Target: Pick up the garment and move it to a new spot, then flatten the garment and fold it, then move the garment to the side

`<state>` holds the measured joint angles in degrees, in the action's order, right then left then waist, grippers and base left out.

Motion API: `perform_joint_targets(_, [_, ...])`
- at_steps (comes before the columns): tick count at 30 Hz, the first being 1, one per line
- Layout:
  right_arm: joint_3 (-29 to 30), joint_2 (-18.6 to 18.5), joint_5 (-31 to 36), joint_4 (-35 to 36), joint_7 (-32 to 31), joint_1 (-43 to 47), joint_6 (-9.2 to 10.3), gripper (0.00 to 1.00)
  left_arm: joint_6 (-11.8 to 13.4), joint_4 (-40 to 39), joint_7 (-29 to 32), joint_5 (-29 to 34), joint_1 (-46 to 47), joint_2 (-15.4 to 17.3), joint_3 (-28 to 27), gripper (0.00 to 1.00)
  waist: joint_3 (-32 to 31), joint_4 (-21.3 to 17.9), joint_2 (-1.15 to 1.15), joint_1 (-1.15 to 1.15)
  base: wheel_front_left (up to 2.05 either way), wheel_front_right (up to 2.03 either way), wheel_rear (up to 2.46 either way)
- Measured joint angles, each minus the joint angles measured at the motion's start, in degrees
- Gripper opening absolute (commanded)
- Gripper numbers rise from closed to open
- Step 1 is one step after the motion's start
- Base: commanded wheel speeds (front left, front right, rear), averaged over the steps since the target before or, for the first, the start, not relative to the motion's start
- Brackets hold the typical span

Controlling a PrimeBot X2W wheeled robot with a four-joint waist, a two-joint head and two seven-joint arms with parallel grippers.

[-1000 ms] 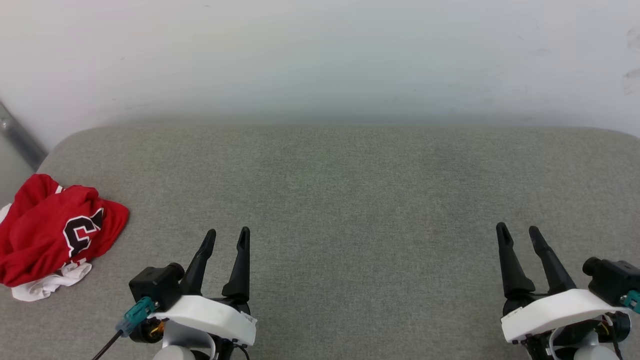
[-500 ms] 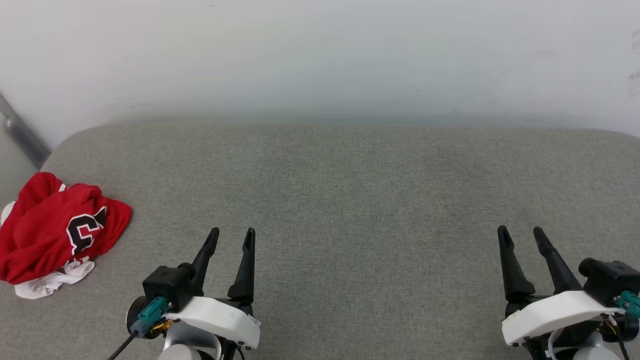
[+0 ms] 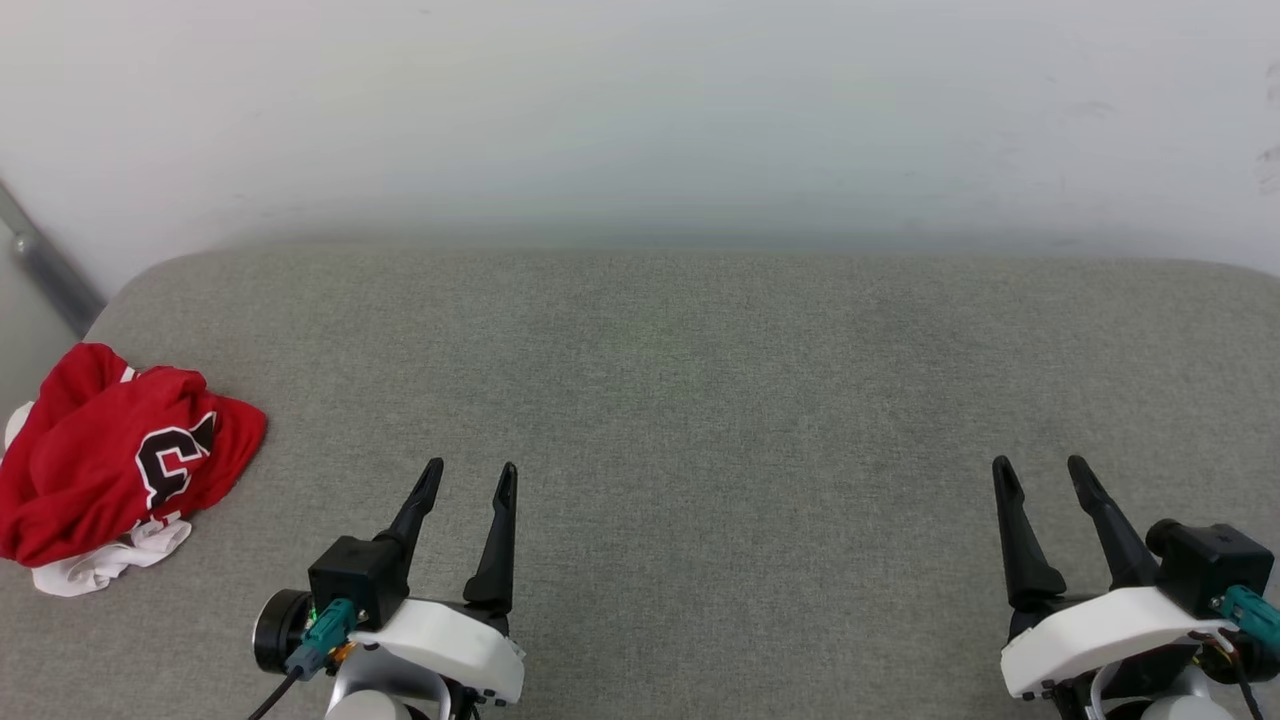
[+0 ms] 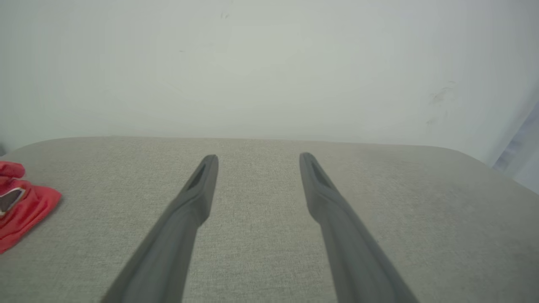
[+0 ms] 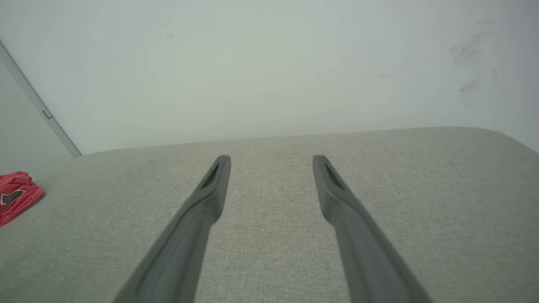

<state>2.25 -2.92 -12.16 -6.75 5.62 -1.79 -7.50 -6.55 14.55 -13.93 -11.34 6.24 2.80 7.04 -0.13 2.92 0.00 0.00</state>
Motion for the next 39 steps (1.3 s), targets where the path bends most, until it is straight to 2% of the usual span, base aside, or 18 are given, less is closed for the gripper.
perform_joint_targets(11, [-0.15, 0.00, 2.68, -0.70, 0.85, 0.01, 0.00, 1.00, 0.53, 1.35, -0.98, 3.20, 0.51, 0.02, 0.24, 1.00, -0.08, 0.22, 0.00, 0.00, 0.00, 0.00, 0.00])
perform_joint_targets(32, [0.05, 0.00, 1.68, -2.13, 0.92, -0.01, 0.00, 1.00, 1.03, 2.97, -1.13, 2.78, 0.91, 0.03, -0.23, 1.00, -0.01, 0.28, 0.00, 0.00, 0.00, 0.00, 0.00])
perform_joint_targets(35, [0.20, 0.00, 2.08, -1.82, 0.89, -0.01, 0.00, 1.00, 1.01, 3.05, -1.14, 2.96, 1.44, 0.10, -0.12, 1.00, 0.16, 1.05, 0.00, 0.00, 0.00, 0.00, 0.00])
perform_joint_targets(39, [-0.48, -0.01, 2.85, -0.48, 0.37, -0.05, 0.00, 1.00, 1.04, 3.18, -1.14, 3.10, 2.37, 0.54, -0.53, 1.00, 0.57, 4.41, 0.00, 0.00, 0.00, 0.00, 0.00])
